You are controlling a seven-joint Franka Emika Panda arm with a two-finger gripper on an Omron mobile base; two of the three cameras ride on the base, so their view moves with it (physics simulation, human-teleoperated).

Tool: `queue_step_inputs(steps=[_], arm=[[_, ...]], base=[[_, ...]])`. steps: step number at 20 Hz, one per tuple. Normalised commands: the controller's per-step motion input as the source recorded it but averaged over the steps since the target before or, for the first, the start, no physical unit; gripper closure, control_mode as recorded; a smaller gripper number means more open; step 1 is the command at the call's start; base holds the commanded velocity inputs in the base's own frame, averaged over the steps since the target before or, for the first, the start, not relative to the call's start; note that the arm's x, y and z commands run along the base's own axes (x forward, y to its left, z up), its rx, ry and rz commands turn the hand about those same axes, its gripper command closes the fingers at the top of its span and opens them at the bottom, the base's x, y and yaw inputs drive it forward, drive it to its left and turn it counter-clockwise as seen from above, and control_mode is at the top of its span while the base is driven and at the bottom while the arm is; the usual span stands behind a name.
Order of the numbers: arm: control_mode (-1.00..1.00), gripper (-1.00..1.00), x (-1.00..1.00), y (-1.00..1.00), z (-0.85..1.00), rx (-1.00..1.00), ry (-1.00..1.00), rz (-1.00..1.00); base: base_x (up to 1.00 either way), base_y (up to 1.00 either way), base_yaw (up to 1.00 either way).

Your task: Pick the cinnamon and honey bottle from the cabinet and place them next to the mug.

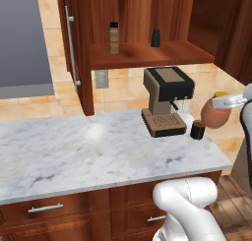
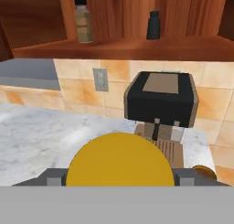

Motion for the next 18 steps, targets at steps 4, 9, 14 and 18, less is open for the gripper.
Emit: queue_step_inputs(steps=[4, 9, 14, 18], arm=[[-1.00, 1.00, -0.30, -0.36, -0.36, 0.00, 0.00, 0.20], [-1.00, 1.00, -0.34, -0.28, -0.42, 0.00, 0.00, 0.13], [-1.00, 1.00, -0.12, -0.16, -0.34, 0.00, 0.00, 0.11], [-1.00, 1.00, 0.01, -0.17, -0.24, 0.00, 0.00, 0.04]], base=[[0.00, 0.00, 0.00], [0.00, 0.00, 0.00], [0.00, 0.00, 0.00], [0.00, 0.00, 0.00]])
